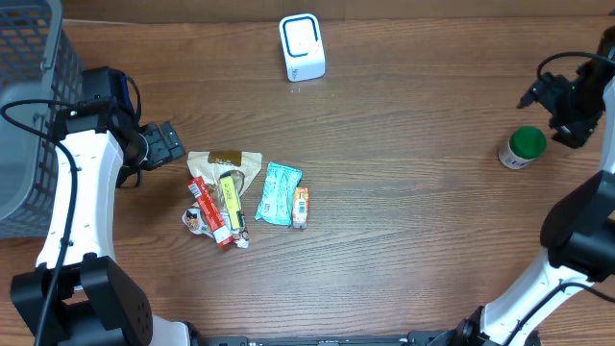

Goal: Scan the item barcode
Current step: 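Release the jar and swing the right gripper back to the centre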

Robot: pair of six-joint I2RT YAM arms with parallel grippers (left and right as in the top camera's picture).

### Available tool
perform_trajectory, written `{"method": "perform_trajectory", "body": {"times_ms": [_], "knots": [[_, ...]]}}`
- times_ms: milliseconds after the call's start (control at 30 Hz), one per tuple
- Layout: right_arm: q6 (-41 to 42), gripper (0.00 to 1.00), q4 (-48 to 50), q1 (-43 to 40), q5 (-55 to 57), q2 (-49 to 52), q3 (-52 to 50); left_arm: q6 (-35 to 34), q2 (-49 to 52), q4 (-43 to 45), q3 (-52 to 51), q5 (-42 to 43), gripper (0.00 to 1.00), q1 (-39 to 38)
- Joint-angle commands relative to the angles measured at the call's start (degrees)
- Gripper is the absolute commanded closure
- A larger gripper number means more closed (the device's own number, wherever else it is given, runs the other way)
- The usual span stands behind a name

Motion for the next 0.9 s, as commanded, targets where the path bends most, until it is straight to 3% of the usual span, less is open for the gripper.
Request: {"method": "perform_trajectory", "body": {"times_ms": [0,367,600,867], "knots": [[-2.16,0.19,-2.67,4.81,-8.55,-3.08,1.44,1.09,-0.20,0.02,1.07,0.22,0.00,-0.07],[-5.97,0.23,-10.23,26.25,-8.83,-3.10,-0.35,1.09,-0.20,0.02,1.07,0.22,0.00,-0.07],[-1.84,0.23,-5.53,46.10,-8.81,-3.08,-10.10,1.09,-0.20,0.02,1.07,0.22,0.00,-0.07],[6.25,0.23,4.94,59.71,-2.45,-3.08,-17.40,1.09,-0.20,0.02,1.07,0.20,0.00,-0.07]]}}
